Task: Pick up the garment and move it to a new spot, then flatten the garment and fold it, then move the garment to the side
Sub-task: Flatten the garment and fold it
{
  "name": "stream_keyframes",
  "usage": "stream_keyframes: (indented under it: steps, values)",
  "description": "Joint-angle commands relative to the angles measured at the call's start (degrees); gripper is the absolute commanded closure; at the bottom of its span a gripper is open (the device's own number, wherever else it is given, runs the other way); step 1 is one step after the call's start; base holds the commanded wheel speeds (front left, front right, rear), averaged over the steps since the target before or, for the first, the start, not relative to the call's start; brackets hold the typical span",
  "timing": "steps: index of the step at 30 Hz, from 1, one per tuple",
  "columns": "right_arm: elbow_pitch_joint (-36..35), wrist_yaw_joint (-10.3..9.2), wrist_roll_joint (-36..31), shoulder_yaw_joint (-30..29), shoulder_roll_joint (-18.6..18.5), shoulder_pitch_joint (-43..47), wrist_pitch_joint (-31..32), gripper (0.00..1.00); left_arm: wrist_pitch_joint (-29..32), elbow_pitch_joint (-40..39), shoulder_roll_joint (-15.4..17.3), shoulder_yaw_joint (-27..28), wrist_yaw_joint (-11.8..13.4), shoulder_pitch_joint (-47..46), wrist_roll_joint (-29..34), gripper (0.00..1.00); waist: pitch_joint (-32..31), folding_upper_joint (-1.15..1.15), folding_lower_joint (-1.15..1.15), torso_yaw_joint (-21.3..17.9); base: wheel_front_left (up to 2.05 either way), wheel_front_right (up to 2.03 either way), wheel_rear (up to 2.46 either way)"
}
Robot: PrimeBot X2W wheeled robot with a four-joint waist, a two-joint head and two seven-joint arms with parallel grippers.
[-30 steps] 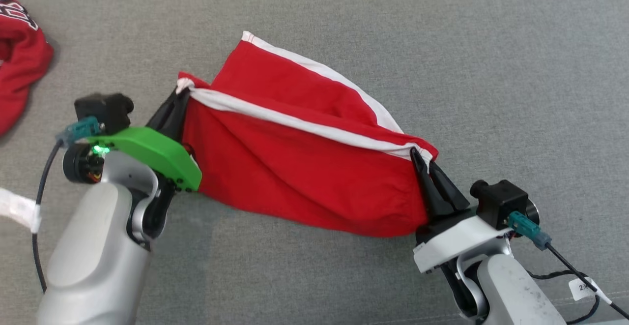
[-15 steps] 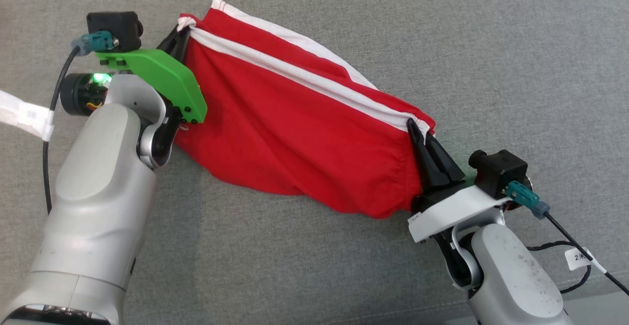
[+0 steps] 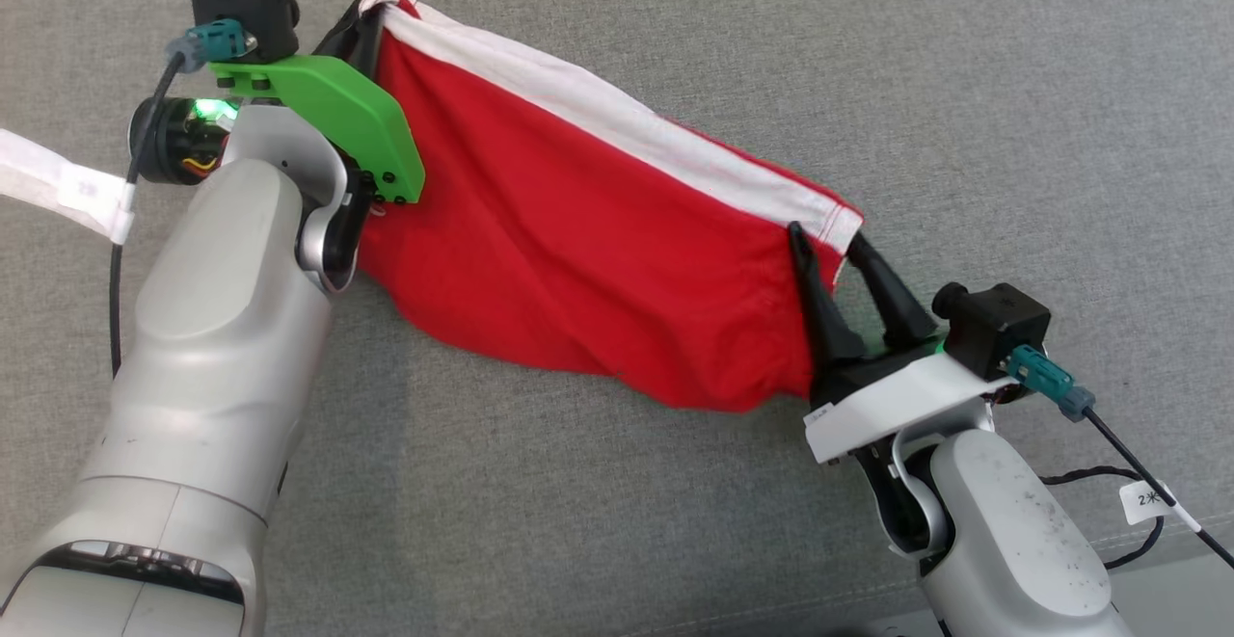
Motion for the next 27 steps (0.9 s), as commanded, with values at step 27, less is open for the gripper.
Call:
stream_keyframes:
  steps: [27]
  values:
    - [-7.21, -0.08, -8.55, -8.21, -0.13, 10.66, 1.34, 0.0, 3.41, 2.99, 4.28, -2.53, -4.09, 10.23, -6.96, 0.0, -6.4, 0.0, 0.0, 1.22, 0.0, 0.0, 0.0]
